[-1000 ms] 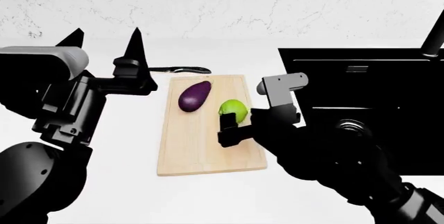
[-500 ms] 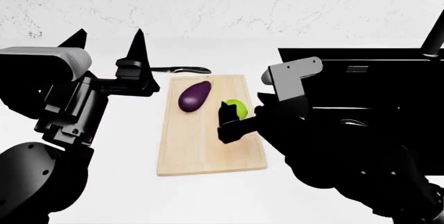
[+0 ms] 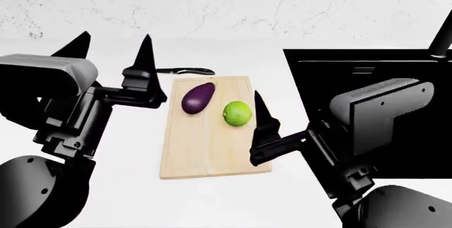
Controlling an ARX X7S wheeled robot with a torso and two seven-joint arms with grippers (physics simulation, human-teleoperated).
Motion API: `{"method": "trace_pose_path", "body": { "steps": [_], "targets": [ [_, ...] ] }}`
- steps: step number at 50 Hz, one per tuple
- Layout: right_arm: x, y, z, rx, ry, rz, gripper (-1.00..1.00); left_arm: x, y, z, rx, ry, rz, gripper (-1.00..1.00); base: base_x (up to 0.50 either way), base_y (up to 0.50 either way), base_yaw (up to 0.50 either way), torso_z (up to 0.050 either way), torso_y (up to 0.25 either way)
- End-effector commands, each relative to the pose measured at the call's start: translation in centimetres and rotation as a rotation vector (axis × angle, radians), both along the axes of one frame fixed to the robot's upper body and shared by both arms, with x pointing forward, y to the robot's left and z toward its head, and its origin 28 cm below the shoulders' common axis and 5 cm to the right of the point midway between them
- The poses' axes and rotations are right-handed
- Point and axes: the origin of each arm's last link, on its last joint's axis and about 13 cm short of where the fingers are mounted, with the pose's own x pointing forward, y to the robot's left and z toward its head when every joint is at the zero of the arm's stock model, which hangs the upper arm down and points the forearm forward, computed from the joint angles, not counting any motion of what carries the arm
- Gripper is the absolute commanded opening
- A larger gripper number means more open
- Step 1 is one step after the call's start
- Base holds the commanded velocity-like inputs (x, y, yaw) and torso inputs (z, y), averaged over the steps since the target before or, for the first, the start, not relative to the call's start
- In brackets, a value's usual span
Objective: Pick the vegetables from the sink and place them on the cutting board.
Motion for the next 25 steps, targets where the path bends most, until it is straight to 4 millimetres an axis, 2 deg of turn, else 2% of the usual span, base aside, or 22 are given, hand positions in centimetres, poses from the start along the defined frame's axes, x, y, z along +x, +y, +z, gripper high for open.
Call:
{"method": "trace_pose_path", "body": {
  "steps": [1, 12, 25],
  "targets": [
    [-3.0, -1.2, 0.6, 0.051, -0.122, -0.048, 1.00, -1.4, -0.2, 0.3, 0.012, -0.033, 0.017, 1.00, 0.00, 0.00, 0.00, 0.000, 0.000],
    [-4.6, -1.8, 1.5, 0.070, -0.190, -0.109, 1.00, -2.8, 0.5, 1.2, -0.055, -0.126, 0.040, 1.00, 0.00, 0.00, 0.00, 0.000, 0.000],
    [-4.5, -1.9, 1.5, 0.092, -0.196, -0.137, 1.00, -3.6, 0.6, 1.6, -0.124, -0.220, 0.018, 1.00, 0.00, 0.00, 0.00, 0.000, 0.000]
  ]
}}
